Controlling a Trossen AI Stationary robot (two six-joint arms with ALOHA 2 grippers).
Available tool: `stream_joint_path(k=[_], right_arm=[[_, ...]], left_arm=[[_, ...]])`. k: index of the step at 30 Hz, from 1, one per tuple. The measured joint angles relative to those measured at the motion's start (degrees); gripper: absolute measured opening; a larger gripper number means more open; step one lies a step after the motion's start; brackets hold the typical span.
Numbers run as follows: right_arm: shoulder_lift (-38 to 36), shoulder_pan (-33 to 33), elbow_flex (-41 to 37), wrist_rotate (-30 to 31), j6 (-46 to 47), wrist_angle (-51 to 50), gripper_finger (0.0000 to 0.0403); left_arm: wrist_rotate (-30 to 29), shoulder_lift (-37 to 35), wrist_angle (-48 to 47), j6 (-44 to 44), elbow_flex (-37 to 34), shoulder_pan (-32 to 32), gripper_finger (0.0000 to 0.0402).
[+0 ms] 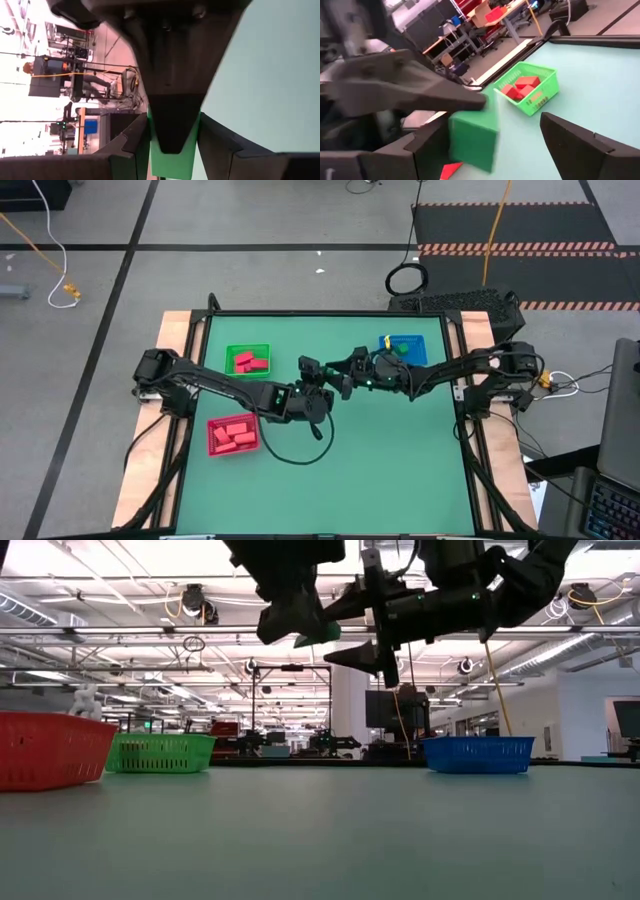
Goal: Sort & place blocks by color
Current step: Put the block into the blue bin
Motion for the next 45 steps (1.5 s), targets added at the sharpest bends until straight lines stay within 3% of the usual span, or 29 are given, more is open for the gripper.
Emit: stream_joint_path(k=[6, 10, 12, 18, 21, 25, 30, 33, 37, 45], right_arm=[[0.6, -0.2, 0.0, -0.1, -2.4, 0.5, 0.0257], [0.0, -0.1, 0.0, -0.6, -6.0, 0.7, 0.016], [0.0, -0.1, 0.0, -1.1, -8.6, 0.8, 0.0095], [-0.1, -0.3, 0.0, -3.3, -13.9, -2.1, 0.0095], [-1.3, -0.8, 0.0, -4.3, -15.9, -7.1, 0.0095], [-5.6, -2.2, -0.7, -3.4, -19.4, -15.0, 0.0095], [-15.8, -4.9, -1.6, 5.4, -24.4, -32.4, 0.0095], [-22.6, -6.4, -3.6, 9.5, -25.4, -42.6, 0.0095], [-31.5, -9.3, -8.4, 10.6, -23.7, -50.0, 0.0095], [-44.0, -16.2, -18.1, 11.2, -20.3, -53.6, 0.0095]], left_arm=[[0.2, 0.1, -0.1, 1.3, -0.1, -0.1, 0.013], [0.3, 0.1, -0.1, 1.4, -0.1, -0.3, 0.0136], [-0.2, 0.1, -0.1, 1.4, -0.1, -0.5, 0.0174], [-1.1, 0.1, -1.2, 1.7, -0.1, -0.6, 0.0306], [-8.7, 0.1, -2.4, 2.8, -0.1, -1.1, 0.0346], [-19.4, -0.5, -4.7, 1.8, -0.1, -2.5, 0.0374], [-19.9, -0.5, -9.6, -7.3, 0.0, -3.3, 0.0372], [-16.0, -0.5, -15.7, -16.6, 0.0, -3.3, 0.0354], [-4.4, -0.5, -21.0, -30.5, 0.0, -0.9, 0.0322], [14.0, -0.5, -18.9, -32.7, 0.0, 3.2, 0.0258]])
